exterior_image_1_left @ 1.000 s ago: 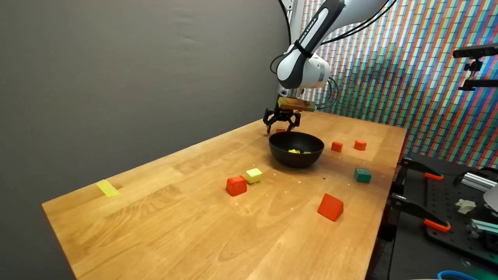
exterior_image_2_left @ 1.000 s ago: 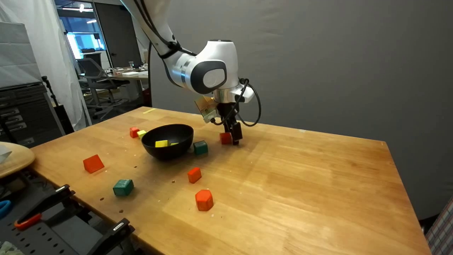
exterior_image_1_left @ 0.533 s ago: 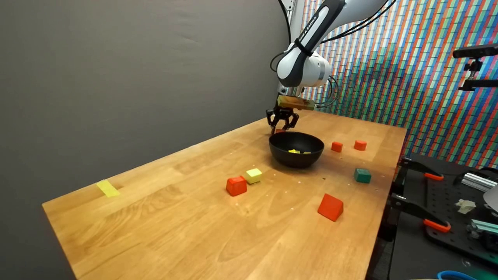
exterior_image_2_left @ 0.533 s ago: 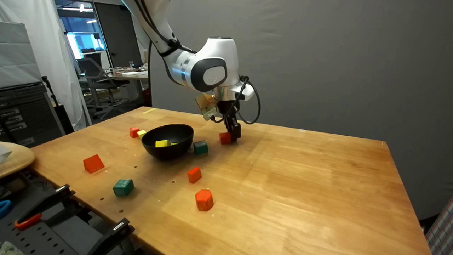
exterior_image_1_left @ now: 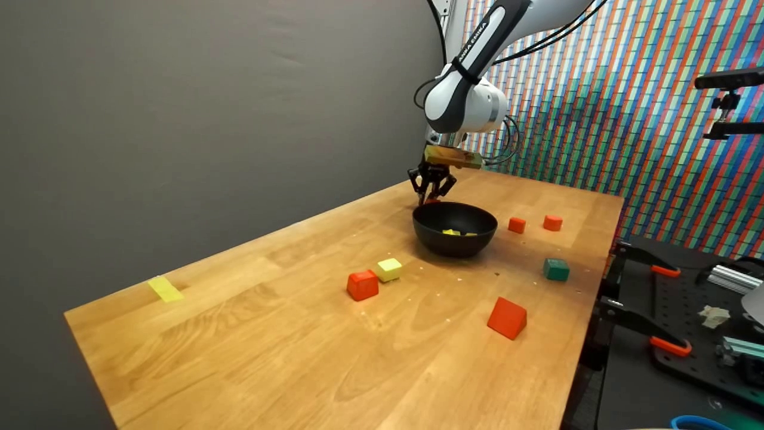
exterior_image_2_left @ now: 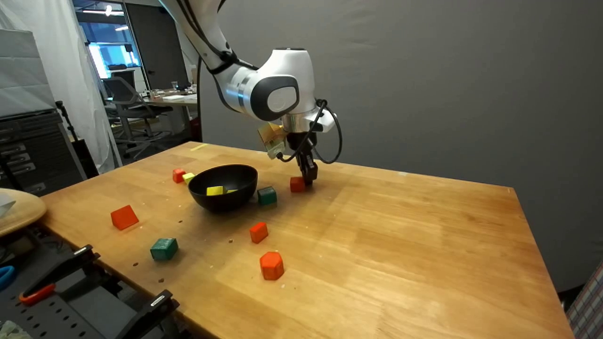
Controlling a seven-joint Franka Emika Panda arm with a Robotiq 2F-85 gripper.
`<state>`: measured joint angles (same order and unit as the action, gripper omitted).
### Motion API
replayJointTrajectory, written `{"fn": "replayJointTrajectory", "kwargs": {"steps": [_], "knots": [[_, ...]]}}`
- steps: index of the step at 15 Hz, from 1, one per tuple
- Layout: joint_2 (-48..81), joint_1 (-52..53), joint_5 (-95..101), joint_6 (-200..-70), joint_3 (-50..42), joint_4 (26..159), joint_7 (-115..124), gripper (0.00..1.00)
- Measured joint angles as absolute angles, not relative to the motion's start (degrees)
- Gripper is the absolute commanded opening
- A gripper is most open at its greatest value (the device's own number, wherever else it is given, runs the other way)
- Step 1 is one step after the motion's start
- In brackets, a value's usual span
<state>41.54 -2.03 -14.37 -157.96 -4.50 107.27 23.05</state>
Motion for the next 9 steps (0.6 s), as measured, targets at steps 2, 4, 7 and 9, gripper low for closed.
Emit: {"fn": "replayJointTrajectory", "kwargs": {"steps": [2, 4, 7, 9], "knots": [[41.24, -0.76, -14.30, -158.20, -5.45, 107.96, 23.33, 0.67], [40.48, 0.75, -13.86, -158.18, -6.78, 109.28, 23.63, 0.84], [38.70, 2.26, -13.63, -157.99, -7.82, 111.84, 23.68, 1.00], [37.45, 2.87, -13.51, -157.94, -8.15, 113.45, 23.71, 1.00]]}}
